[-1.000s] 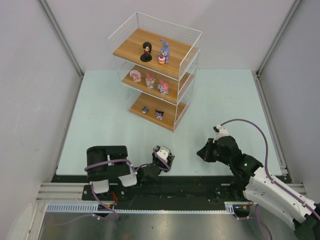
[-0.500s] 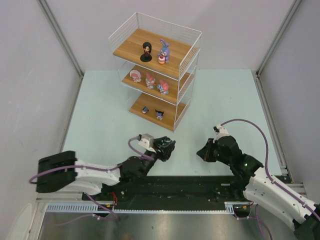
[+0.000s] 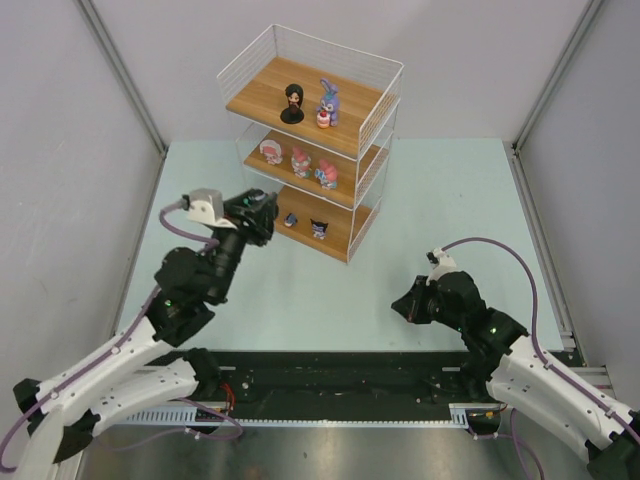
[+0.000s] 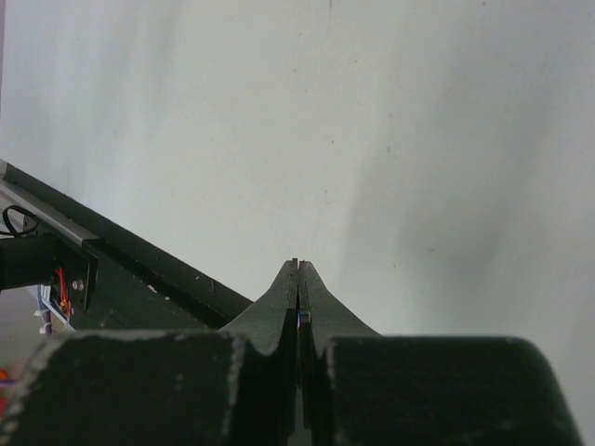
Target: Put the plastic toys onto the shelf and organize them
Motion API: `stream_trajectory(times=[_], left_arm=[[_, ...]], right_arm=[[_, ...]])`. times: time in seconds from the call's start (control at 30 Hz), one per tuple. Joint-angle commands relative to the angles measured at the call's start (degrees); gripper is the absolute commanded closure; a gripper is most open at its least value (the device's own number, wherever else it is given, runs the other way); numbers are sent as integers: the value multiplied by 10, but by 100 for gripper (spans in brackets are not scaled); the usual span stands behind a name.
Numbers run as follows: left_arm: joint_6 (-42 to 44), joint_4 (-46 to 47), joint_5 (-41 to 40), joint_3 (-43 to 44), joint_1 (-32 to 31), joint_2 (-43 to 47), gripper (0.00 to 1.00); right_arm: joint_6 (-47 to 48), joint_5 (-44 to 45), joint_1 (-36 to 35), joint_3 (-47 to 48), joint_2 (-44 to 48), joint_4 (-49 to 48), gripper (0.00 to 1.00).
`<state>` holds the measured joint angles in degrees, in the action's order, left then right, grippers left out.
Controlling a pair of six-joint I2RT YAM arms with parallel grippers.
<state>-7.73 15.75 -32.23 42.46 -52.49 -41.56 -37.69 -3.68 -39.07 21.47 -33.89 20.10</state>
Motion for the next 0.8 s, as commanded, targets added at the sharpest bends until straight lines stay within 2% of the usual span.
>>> stream_trajectory(times=[0.0,0.13,0.33,0.6,0.77], left_arm=[[109,-98,109,117,63,-44,80],[140,-127,216,243,142,-121,80],[168,-154,312,375,220,-218,80],[137,-172,463,489,335,-315,80],[128,-184,524,559,368,-363,80]], right_arm=[[9,-12,3,1,8,-19,100],[10,-12,4,1,12,-20,100],[14,-12,5,1,6,-22,100],[30,-8,9,1,-19,-32,100],[34,-19,19,1,-41,-50,100]])
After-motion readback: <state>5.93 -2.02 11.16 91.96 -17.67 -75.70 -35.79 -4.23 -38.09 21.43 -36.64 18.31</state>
